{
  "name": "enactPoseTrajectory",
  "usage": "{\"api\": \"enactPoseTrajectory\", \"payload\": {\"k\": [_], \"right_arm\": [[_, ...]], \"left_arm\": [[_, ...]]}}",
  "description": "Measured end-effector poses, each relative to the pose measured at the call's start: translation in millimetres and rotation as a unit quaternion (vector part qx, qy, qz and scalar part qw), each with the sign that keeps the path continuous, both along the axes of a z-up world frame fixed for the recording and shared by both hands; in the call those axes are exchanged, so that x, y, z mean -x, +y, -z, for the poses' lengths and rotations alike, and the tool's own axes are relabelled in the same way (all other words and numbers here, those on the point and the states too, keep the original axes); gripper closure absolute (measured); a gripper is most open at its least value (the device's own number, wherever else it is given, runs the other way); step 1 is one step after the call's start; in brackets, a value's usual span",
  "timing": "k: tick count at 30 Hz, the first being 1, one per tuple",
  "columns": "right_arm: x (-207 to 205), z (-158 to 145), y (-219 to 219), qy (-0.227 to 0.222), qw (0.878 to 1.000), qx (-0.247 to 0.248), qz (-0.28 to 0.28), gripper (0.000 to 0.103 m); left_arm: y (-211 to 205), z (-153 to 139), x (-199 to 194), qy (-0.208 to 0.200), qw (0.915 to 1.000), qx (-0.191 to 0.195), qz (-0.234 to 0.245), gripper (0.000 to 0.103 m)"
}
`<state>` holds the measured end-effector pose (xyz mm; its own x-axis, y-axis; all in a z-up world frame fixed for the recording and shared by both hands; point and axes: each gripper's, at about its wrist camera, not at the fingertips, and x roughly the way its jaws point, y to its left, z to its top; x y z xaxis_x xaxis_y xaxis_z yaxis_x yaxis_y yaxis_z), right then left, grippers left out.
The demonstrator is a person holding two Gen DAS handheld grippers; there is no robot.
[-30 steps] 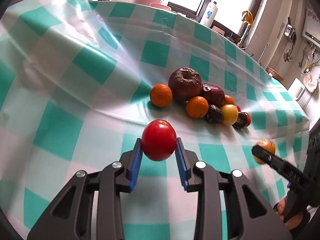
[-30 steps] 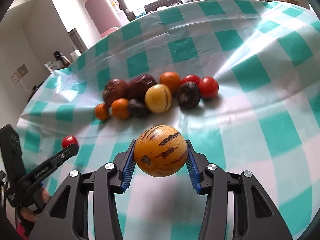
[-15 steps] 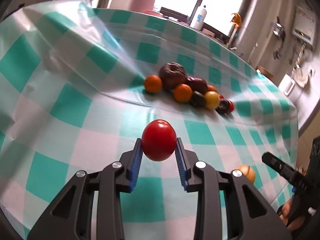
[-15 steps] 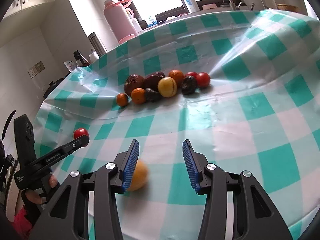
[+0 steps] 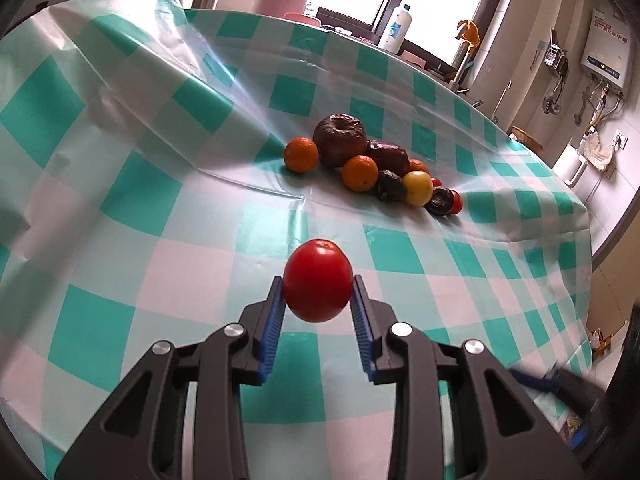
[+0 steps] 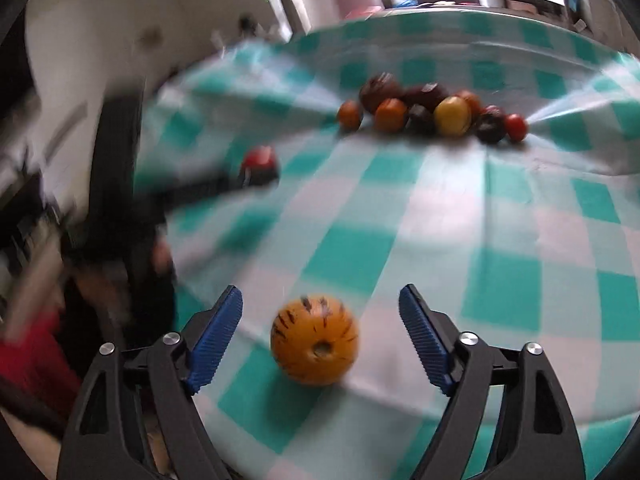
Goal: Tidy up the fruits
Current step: 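Carry the striped fruit and red tomato off the table to the white box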
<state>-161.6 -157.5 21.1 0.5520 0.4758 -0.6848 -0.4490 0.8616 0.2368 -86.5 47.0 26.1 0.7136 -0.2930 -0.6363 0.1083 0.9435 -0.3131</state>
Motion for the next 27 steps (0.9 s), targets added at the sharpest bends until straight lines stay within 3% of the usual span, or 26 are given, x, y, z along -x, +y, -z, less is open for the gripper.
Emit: {"api": "enactPoseTrajectory", "payload": {"k": [2, 4, 7, 10, 19, 25, 27], "right_arm": [[10, 11, 16, -0.021, 0.997, 0.067, 0.008, 0.046], [18, 12, 20, -0.033, 0.997, 0.072, -0.004, 0.059], [30, 12, 18, -0.054, 0.995, 0.084, 0.001, 0.059], [39, 10, -5, -0.054, 0.997, 0.047, 0.029, 0.059], [72, 1, -74, -0.072, 0.991, 0.023, 0.109, 0.059], [111, 1, -132, -0.099, 0.982, -0.006, 0.164, 0.059], [123, 1, -149, -0.104, 0.977, -0.011, 0.186, 0.059]], "left_arm": [[0, 0, 0, 0.000, 1.0000, -0.002, -0.001, 0.070], [-1, 0, 1, 0.001, 1.0000, -0.005, 0.000, 0.070], [-1, -2, 7, -0.002, 0.9999, -0.014, 0.001, 0.070], [-7, -3, 18, -0.007, 0.9995, -0.026, 0.014, 0.070], [-51, -12, 46, -0.018, 0.9959, -0.049, 0.074, 0.070], [-112, -21, 72, -0.031, 0.9843, -0.087, 0.150, 0.070], [-139, -24, 87, -0.042, 0.9759, -0.102, 0.188, 0.070]]}}
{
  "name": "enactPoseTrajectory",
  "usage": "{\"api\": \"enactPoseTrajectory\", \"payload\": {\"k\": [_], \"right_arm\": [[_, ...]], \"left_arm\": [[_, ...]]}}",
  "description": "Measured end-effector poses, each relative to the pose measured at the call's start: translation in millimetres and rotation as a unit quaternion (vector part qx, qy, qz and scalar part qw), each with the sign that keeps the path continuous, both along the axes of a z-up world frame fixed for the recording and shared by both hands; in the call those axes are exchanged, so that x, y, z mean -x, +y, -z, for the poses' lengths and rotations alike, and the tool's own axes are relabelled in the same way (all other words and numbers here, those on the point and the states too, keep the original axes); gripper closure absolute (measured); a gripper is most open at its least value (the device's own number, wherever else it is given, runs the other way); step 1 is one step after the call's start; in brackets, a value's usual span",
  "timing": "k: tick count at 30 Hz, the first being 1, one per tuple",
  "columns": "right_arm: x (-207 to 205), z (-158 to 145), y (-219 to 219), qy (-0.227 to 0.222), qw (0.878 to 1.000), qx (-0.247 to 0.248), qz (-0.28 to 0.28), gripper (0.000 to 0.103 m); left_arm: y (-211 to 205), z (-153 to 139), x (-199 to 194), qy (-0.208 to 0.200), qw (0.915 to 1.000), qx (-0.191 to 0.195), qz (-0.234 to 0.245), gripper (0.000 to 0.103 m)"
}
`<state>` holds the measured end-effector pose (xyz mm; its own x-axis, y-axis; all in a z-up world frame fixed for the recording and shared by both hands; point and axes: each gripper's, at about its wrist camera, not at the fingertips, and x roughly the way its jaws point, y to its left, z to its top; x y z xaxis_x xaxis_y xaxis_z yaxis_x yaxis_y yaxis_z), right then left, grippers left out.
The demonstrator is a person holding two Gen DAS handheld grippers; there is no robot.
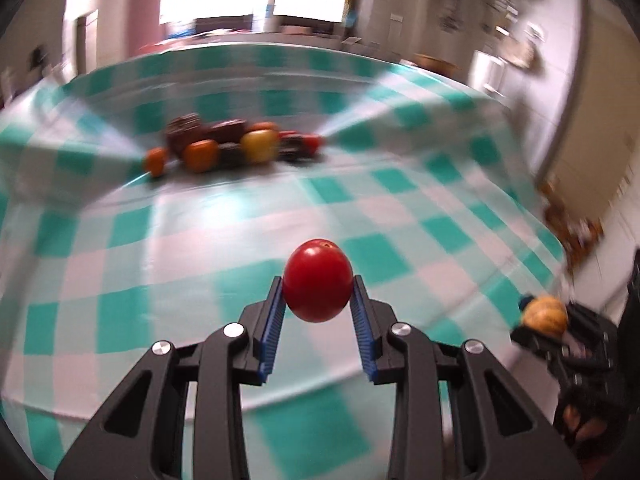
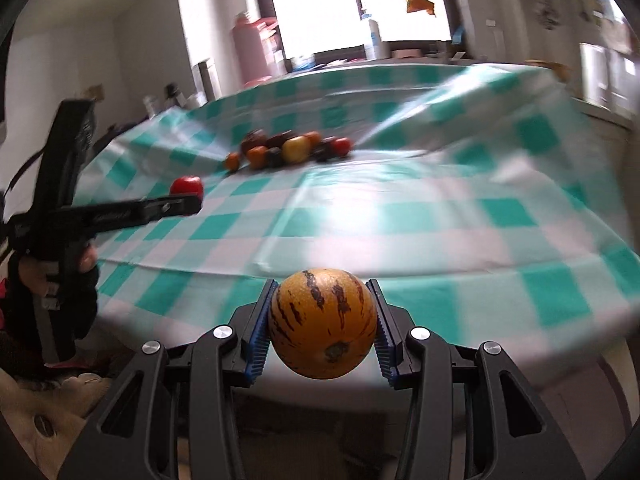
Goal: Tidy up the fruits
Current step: 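Carry the striped fruit and red tomato off the table to the white box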
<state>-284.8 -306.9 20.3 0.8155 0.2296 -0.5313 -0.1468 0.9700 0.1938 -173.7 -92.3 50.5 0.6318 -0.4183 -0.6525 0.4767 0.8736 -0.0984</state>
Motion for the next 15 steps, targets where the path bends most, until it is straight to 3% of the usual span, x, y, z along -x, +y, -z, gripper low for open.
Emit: {"api": "enactPoseTrajectory", "payload": {"k": [4, 8, 12, 15], "right_arm": [[34, 5, -49, -0.003, 0.998, -0.007, 0.063, 0.059], [60, 20, -93, 0.017, 0.992, -0.010, 0.126, 0.059], [71, 52, -137, 0.079, 0.976, 0.002, 0.201, 0.059], [70, 75, -160, 0.127, 0.963, 0.000, 0.236, 0.059]], "left_arm": [[-54, -2, 31, -0.014, 0.9962, -0.024, 0.083, 0.070], [-109, 3, 64, -0.016, 0.9829, -0.048, 0.177, 0.070], [-159, 16, 99, -0.026, 0.9601, -0.082, 0.266, 0.070], [-201, 38, 120, -0.005, 0.9325, -0.116, 0.342, 0.070]]}}
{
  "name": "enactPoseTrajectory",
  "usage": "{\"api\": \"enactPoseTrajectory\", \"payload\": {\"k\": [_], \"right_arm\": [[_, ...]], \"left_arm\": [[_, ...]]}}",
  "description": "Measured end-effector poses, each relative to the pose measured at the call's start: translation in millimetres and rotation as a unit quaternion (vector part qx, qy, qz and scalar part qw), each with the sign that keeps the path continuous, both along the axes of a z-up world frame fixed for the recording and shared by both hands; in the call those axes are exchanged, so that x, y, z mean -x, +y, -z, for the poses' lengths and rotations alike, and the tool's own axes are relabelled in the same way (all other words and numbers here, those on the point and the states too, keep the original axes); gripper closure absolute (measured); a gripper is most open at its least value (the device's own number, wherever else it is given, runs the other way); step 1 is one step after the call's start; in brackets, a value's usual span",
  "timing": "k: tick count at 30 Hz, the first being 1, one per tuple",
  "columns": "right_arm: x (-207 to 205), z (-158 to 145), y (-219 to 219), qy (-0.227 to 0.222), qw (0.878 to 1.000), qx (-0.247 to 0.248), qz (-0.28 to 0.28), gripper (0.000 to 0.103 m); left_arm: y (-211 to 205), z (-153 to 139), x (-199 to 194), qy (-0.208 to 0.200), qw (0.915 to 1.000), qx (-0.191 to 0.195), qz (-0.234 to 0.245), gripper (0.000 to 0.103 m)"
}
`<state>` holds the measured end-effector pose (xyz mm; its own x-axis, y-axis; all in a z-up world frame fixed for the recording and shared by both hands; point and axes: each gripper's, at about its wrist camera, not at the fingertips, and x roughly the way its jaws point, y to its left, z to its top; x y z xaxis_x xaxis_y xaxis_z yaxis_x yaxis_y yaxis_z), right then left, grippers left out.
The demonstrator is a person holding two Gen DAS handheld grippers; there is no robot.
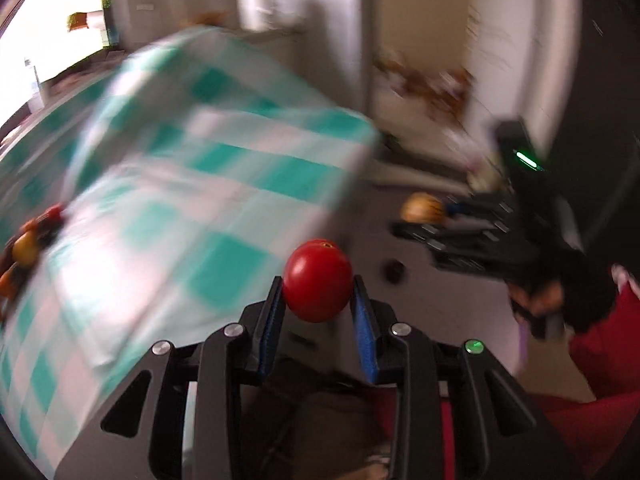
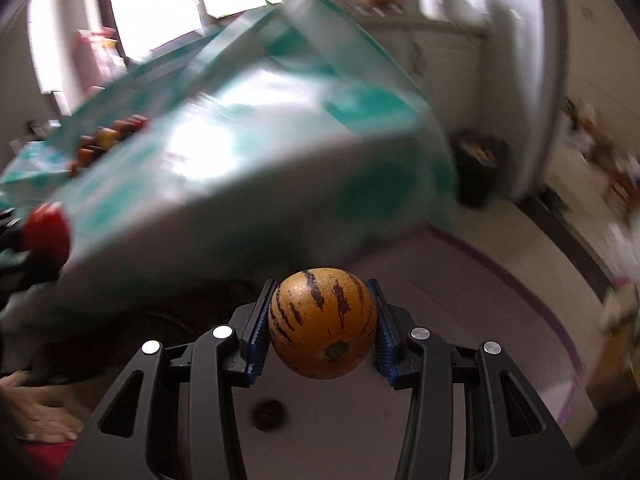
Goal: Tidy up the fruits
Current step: 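Carry the striped fruit and red tomato off the table to the white box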
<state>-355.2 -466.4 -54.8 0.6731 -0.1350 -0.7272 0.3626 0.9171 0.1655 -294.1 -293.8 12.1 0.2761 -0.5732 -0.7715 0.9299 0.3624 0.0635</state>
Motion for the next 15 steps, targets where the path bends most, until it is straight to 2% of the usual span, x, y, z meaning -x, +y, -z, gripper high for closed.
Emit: {"api": "enactPoseTrajectory", "payload": {"k": [2, 5, 8, 10, 12, 15], "right_arm": [[-4, 21, -15, 0.048, 0.998, -0.008, 0.027, 0.059], [-6, 50, -23, 0.117, 0.992, 0.005, 0.047, 0.059], [0, 76, -29, 0.170, 0.984, -0.008, 0.044, 0.059], [5, 94, -31, 0.203, 0.978, -0.019, 0.040, 0.059], [7, 100, -32, 0.217, 0.975, -0.029, 0.037, 0.059], [1, 107, -29, 0.234, 0.971, -0.032, 0.022, 0.059]], "left_arm": [[-23, 17, 9, 0.002, 0.9990, -0.028, 0.034, 0.070], [-58, 55, 24, 0.010, 0.9927, -0.082, 0.089, 0.070], [-86, 99, 31, 0.052, 0.9812, -0.135, 0.128, 0.070], [-102, 128, 27, 0.086, 0.9744, -0.166, 0.125, 0.070], [-115, 158, 19, 0.111, 0.9679, -0.198, 0.108, 0.070], [-126, 188, 15, 0.121, 0.9596, -0.236, 0.094, 0.070]]}}
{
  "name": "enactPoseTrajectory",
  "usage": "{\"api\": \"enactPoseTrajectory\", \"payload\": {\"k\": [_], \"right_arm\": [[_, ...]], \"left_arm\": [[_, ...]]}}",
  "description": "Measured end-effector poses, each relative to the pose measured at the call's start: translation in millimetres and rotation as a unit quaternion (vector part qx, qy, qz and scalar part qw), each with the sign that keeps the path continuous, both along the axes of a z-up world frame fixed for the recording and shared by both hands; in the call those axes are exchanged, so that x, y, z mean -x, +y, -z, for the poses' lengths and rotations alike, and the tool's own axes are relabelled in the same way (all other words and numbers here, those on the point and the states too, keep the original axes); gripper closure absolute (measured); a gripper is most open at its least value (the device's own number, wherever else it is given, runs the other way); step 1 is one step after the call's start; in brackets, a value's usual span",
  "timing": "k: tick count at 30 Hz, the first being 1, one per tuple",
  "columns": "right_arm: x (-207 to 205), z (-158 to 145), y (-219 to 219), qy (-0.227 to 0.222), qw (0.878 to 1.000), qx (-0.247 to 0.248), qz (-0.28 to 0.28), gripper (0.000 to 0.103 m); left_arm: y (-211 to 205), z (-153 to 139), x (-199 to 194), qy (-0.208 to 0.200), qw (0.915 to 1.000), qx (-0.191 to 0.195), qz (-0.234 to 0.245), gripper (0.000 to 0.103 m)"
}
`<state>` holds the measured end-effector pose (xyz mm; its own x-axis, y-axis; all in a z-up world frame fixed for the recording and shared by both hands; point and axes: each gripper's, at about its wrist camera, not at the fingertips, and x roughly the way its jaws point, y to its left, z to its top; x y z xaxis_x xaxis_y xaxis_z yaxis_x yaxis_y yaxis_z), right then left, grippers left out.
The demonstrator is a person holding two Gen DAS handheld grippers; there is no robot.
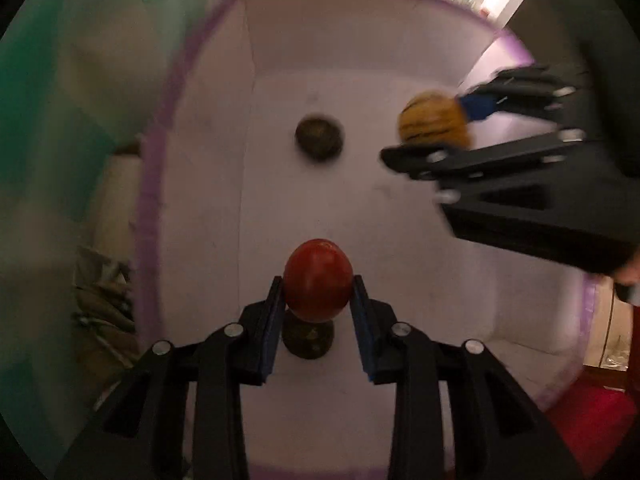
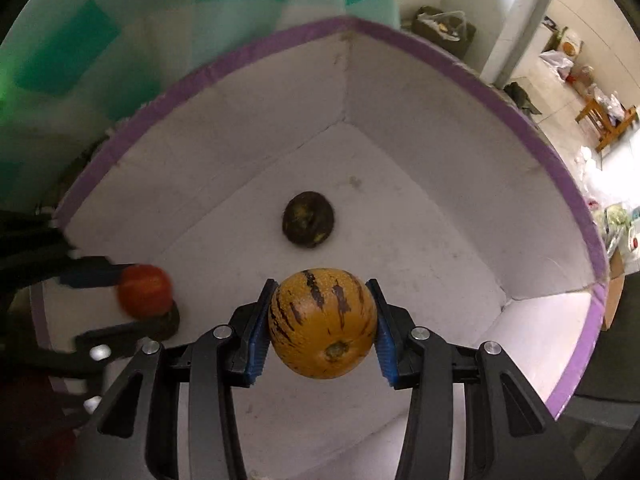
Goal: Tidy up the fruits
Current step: 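Carry the striped fruit and red tomato off the table to the white box, then open both grippers to drop the tomato and striped fruit into the box, then move both grippers back over the fruit pile on the table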
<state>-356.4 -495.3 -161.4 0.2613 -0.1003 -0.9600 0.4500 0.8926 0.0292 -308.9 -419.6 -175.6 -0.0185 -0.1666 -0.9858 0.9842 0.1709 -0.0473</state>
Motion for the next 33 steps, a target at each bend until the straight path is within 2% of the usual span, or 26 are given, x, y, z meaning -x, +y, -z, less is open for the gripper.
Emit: {"api": "enactPoseTrajectory", "payload": {"k": [5, 11, 13, 14, 16, 18, 20, 22, 24, 26, 28, 29, 31, 33], "right_arm": [[-9, 14, 5, 0.038, 0.999, -0.002, -0.012, 0.059], [-6, 22, 4, 0.055, 0.998, -0.007, -0.003, 0.057], [-6, 19, -1, 0.046, 0.999, -0.009, 0.010, 0.040], [-4, 16, -3, 0.036, 0.999, -0.012, 0.016, 0.037], [2, 6, -10, 0.010, 0.999, -0.014, 0.038, 0.036], [10, -6, -19, -0.013, 0.998, -0.003, 0.067, 0.036], [20, -27, -32, -0.052, 0.993, 0.012, 0.108, 0.033], [32, -48, -43, -0.097, 0.986, 0.013, 0.136, 0.030], [38, -73, -41, -0.155, 0.978, 0.024, 0.139, 0.029], [36, -97, -30, -0.205, 0.969, 0.035, 0.131, 0.017], [28, -118, -13, -0.250, 0.961, 0.044, 0.108, 0.016], [28, -125, -7, -0.269, 0.957, 0.050, 0.091, 0.016], [14, -138, 2, -0.305, 0.949, 0.061, 0.054, 0.016], [-5, -158, 31, -0.336, 0.940, 0.062, 0.020, 0.016]], "left_arm": [[-1, 9, 0, -0.005, 0.9999, -0.010, 0.010, 0.070], [2, 11, -5, 0.004, 1.0000, -0.004, 0.005, 0.067], [8, 2, -7, 0.017, 0.9998, 0.013, 0.006, 0.059], [11, -3, -7, 0.023, 0.9994, 0.026, 0.006, 0.053], [18, -20, -4, 0.017, 0.9981, 0.059, 0.010, 0.046], [25, -38, 0, 0.001, 0.9955, 0.094, 0.017, 0.028], [38, -67, 6, -0.019, 0.9882, 0.149, 0.028, 0.022], [50, -92, 11, -0.029, 0.9806, 0.190, 0.041, 0.022], [64, -116, 15, -0.046, 0.9708, 0.231, 0.047, 0.021], [87, -142, 15, -0.084, 0.9554, 0.280, 0.041, 0.018], [115, -165, -1, -0.127, 0.9373, 0.324, 0.004, 0.015], [120, -173, -7, -0.136, 0.9325, 0.334, -0.015, 0.012], [145, -193, -34, -0.156, 0.9186, 0.354, -0.081, 0.005], [181, -206, -67, -0.173, 0.8983, 0.371, -0.159, 0.002]]}}
